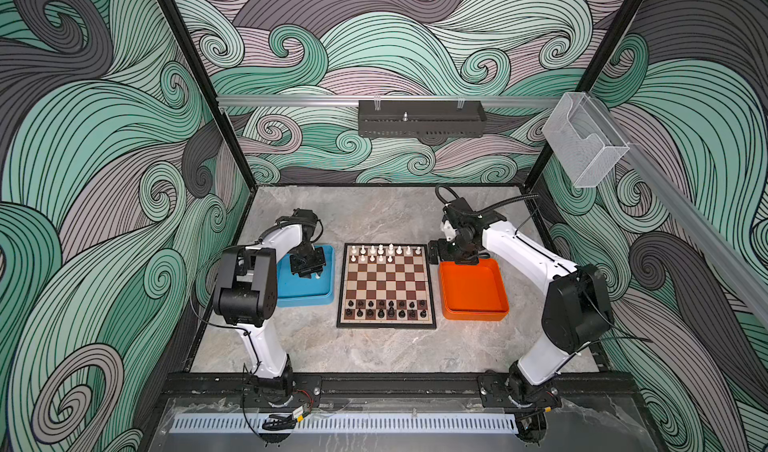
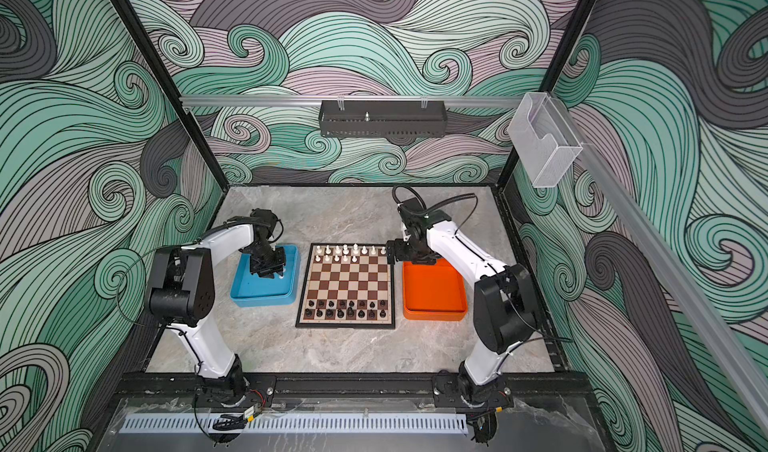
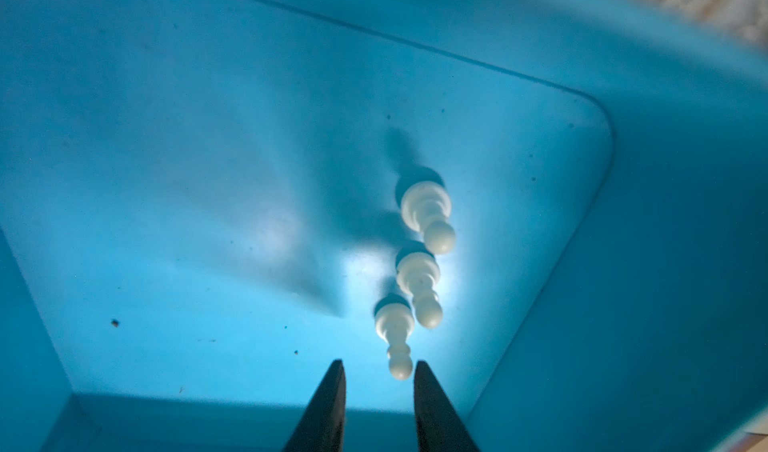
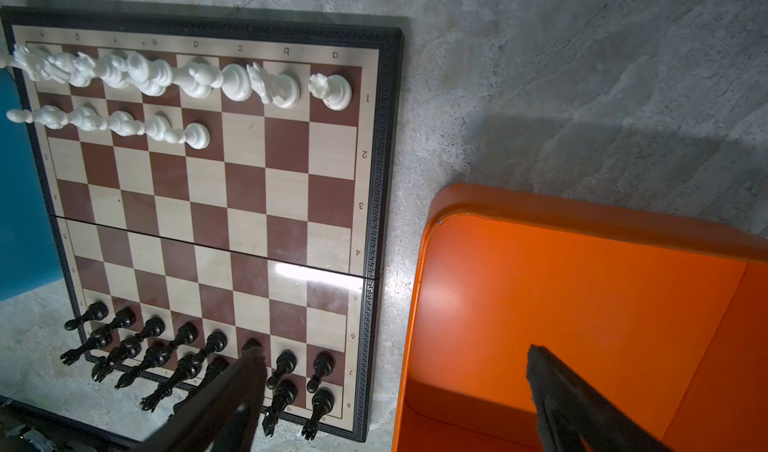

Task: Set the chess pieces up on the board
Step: 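Lower the left gripper around the nearest white pawn in the blue tray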

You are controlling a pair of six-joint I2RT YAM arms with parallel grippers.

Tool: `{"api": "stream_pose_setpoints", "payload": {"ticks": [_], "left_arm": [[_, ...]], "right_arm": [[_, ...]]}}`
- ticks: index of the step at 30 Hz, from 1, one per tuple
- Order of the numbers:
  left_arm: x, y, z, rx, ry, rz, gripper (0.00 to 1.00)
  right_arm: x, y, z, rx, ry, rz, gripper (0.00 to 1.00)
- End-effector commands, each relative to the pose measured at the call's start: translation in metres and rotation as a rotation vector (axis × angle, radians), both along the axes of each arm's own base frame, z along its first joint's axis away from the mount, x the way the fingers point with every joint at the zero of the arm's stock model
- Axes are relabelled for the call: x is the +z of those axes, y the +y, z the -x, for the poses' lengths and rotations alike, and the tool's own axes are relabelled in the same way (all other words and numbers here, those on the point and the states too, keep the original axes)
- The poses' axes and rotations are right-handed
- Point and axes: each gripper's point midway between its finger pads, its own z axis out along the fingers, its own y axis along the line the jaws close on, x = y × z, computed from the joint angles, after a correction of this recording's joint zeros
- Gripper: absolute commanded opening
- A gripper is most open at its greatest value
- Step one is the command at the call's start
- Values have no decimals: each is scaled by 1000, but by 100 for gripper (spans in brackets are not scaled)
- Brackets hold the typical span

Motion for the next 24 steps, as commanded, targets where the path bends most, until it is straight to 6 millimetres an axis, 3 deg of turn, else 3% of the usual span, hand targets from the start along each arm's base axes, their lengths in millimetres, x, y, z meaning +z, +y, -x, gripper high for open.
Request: {"api": "stream_pose_setpoints", "payload": {"ticks": [1, 24], "left_arm": [[4, 0, -9, -4, -16, -15, 32], [1, -1, -15, -12, -15, -21, 29]], "right_arm": [[-6, -2, 1, 2, 21, 0, 97], [-10, -2, 0, 0, 28, -1, 97]]}}
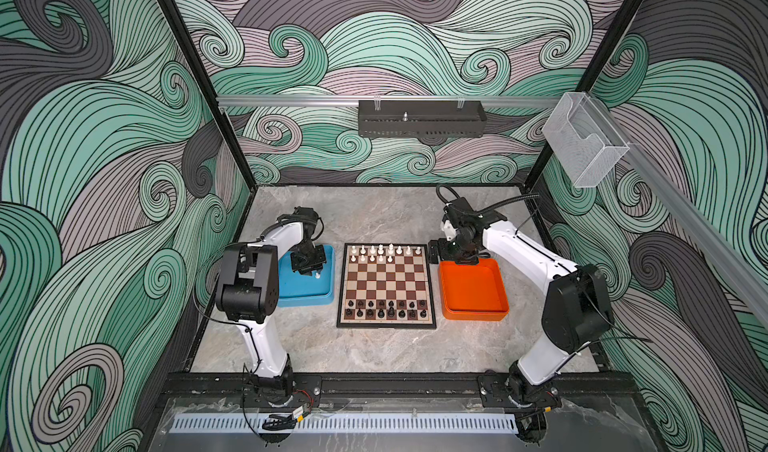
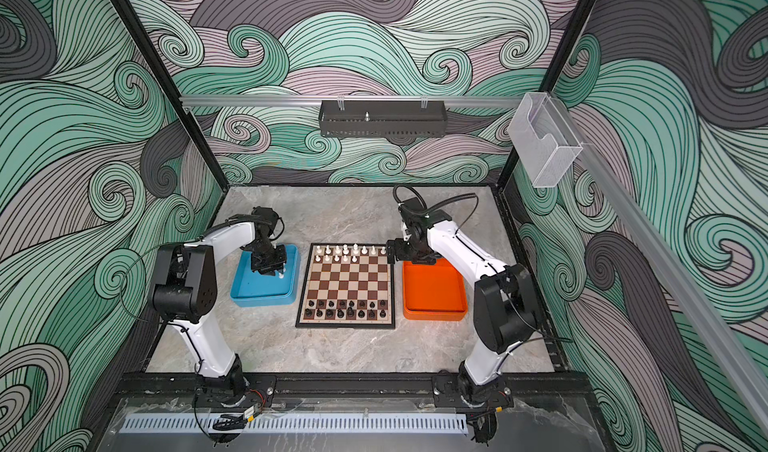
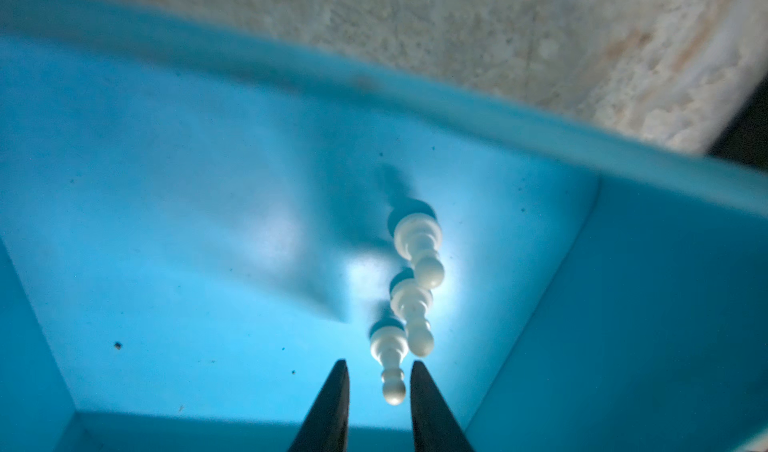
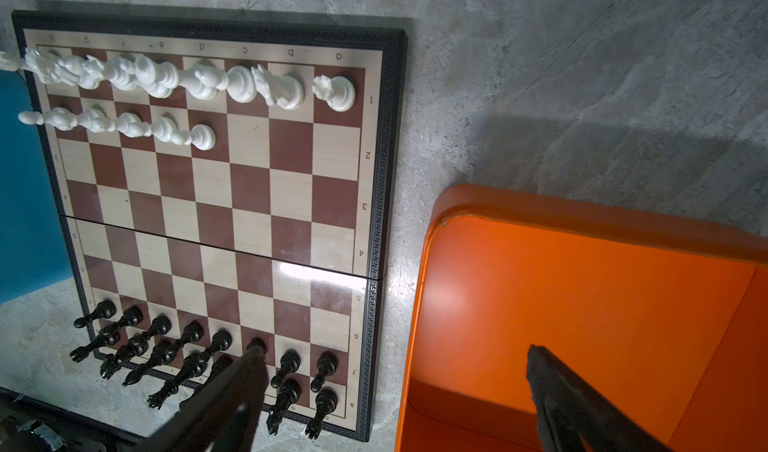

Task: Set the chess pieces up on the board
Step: 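Lower the left gripper around the nearest white pawn in the blue tray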

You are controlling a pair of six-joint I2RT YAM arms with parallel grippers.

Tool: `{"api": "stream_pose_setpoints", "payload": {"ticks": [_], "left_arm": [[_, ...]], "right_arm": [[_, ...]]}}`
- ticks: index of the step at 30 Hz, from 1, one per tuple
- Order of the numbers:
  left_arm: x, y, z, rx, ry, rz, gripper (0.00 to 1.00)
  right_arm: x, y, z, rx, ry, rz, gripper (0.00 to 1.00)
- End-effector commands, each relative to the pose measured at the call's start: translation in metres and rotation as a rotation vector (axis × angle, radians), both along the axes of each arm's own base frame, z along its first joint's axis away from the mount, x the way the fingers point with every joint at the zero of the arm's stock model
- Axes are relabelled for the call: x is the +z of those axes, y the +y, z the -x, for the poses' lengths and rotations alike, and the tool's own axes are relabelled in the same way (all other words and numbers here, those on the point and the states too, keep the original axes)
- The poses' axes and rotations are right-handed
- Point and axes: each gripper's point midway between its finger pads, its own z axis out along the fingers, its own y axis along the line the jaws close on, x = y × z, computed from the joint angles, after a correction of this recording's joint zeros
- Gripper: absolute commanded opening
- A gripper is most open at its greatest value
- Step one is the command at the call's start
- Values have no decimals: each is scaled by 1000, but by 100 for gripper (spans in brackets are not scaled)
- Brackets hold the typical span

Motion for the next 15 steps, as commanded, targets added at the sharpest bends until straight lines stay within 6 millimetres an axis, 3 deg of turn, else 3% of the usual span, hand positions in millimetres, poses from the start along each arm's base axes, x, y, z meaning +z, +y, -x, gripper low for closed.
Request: {"api": "stream_pose_setpoints", "payload": {"ticks": [1, 15], "left_arm": [[2, -2, -6, -14, -6, -14, 29], [1, -5, -6, -18, -4, -15, 22]], "right_arm": [[-9, -3, 1, 2, 25, 11, 97], [-9, -3, 2, 1, 26, 8, 97]]}}
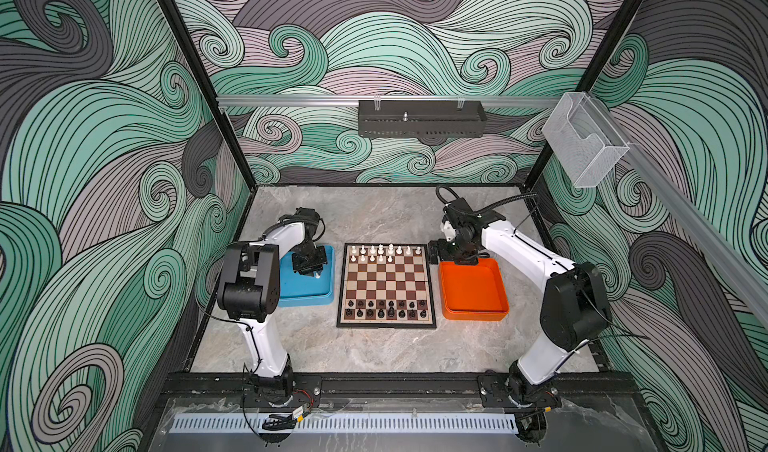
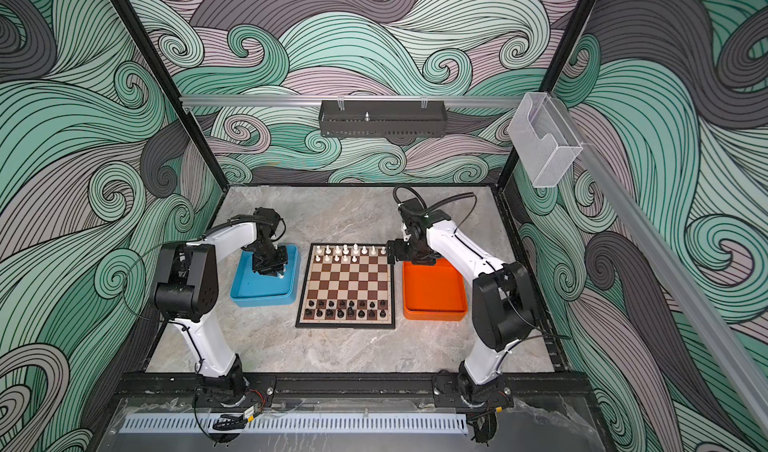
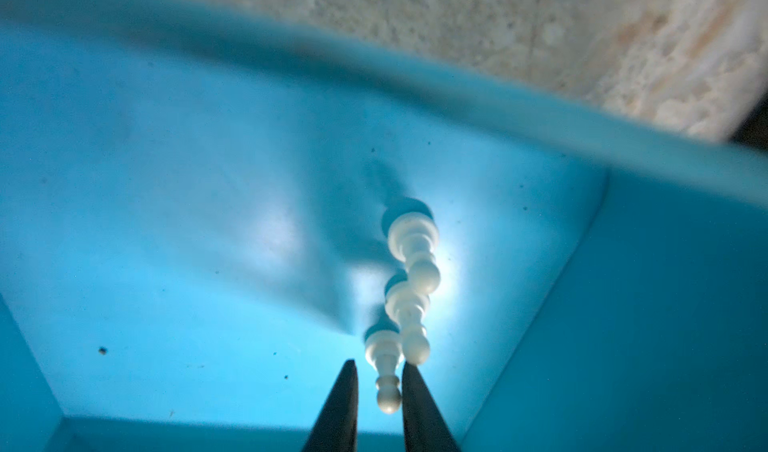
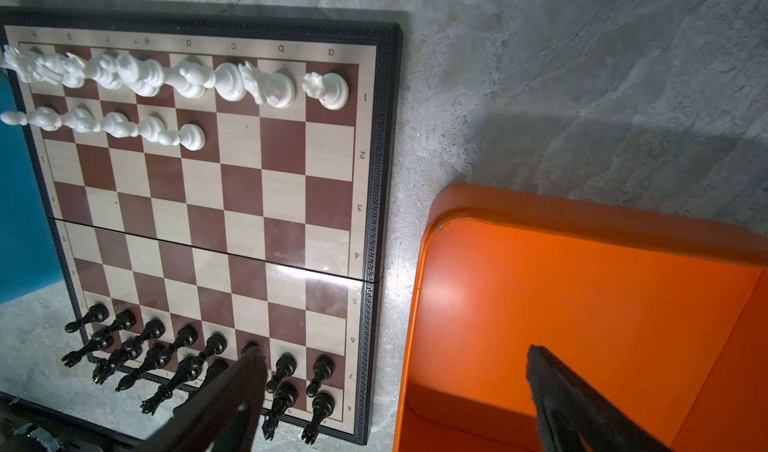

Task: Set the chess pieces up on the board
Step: 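Lower the left gripper around the nearest white pawn in the blue tray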

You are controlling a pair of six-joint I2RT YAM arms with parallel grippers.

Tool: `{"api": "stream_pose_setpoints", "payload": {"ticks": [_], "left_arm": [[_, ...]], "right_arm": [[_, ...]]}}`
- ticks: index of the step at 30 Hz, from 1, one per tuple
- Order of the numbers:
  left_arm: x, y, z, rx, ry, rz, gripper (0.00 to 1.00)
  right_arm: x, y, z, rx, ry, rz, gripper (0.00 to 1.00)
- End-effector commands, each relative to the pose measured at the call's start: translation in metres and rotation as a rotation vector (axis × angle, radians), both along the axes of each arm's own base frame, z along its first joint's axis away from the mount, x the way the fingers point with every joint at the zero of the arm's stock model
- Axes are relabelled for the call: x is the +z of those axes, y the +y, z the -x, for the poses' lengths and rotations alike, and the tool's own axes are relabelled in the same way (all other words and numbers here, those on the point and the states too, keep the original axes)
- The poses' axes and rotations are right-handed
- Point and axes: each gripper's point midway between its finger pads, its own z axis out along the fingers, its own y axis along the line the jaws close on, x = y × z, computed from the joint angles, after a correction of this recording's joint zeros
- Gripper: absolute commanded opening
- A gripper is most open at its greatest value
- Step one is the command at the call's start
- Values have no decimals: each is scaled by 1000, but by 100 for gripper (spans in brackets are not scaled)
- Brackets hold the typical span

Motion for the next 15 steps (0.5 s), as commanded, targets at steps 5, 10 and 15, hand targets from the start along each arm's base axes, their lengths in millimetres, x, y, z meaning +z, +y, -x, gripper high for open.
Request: {"api": "stream_pose_setpoints", "payload": {"ticks": [5, 10, 15], "left_arm": [[4, -2, -8, -11, -14, -15, 20], [5, -2, -7, -12, -14, -18, 18], [4, -1, -7, -14, -11, -23, 16]], "right_arm": [[-4, -1, 3, 6, 14, 2, 97], [-4, -1, 2, 6, 14, 0, 97], [-3, -1, 2, 6, 11, -1, 97]]}}
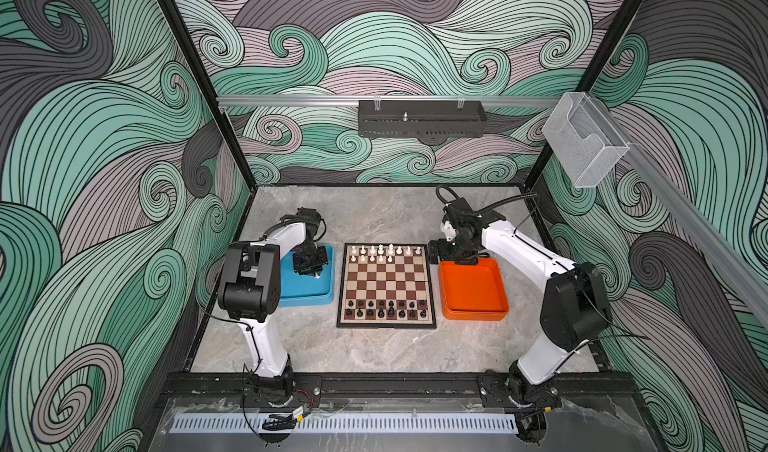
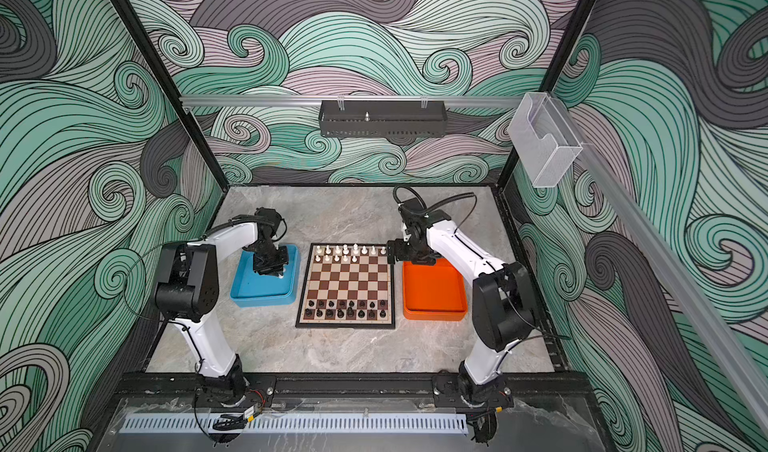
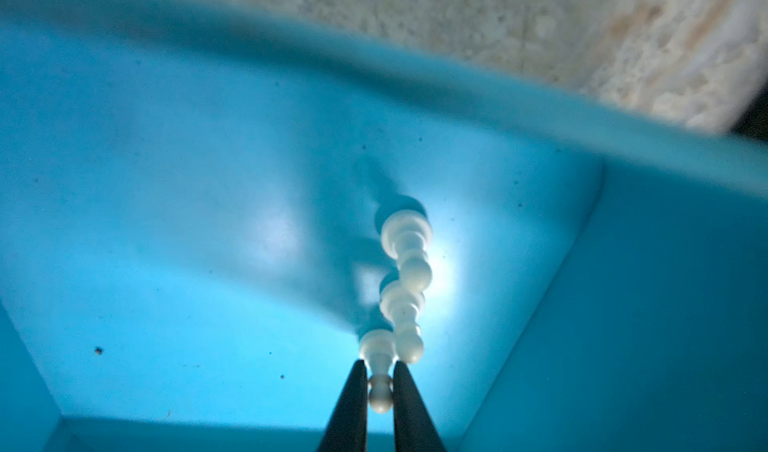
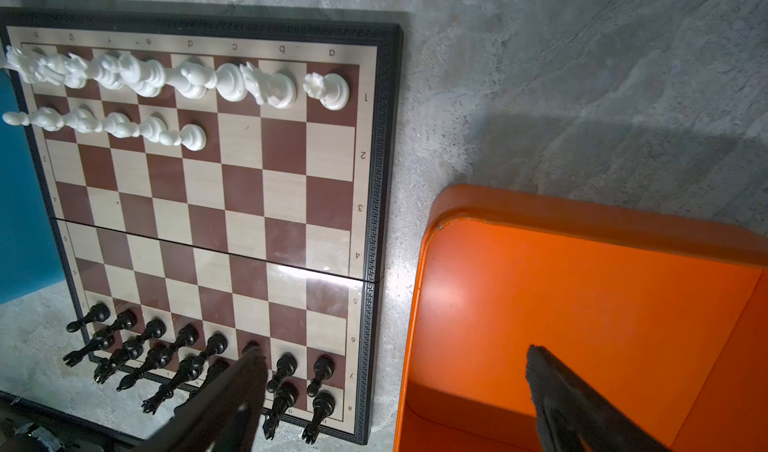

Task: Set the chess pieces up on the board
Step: 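Lower the left gripper around the nearest white pawn in the blue tray, then close the left gripper on the white pawn and lift it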

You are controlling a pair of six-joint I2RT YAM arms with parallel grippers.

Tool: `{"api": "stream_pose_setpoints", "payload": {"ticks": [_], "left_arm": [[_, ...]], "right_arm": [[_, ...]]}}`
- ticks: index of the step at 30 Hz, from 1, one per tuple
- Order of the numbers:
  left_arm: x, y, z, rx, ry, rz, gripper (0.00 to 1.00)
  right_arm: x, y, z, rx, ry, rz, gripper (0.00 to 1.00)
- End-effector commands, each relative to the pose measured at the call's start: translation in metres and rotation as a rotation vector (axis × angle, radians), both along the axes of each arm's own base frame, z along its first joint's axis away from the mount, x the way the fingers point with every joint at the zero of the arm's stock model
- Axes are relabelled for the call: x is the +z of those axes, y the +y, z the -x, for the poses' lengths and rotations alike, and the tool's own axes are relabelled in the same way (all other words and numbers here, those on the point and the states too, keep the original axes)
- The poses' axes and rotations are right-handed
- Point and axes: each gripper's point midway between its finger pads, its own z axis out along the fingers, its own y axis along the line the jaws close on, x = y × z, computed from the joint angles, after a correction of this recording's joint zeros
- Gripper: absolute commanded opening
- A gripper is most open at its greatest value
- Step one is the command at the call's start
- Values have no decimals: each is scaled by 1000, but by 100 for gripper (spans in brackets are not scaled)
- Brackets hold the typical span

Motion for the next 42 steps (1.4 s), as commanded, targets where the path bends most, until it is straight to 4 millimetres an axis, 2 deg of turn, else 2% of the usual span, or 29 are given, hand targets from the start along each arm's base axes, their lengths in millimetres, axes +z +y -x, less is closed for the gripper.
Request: {"api": "stream_pose_setpoints", "payload": {"ticks": [1, 18, 36, 42], "left_arm": [[5, 0, -7, -10, -12, -17, 15], [13, 2, -1, -31, -5, -42, 10], [51, 7, 19, -102, -2, -92, 9], [68, 0, 20, -125, -27, -98, 9]], "right_arm": [[-3, -2, 2, 5, 11, 2, 97], [-3, -3, 3, 4, 10, 3, 97], [2, -4, 5, 0, -1, -4, 97], [3, -4, 5, 1, -5, -5, 97]]}}
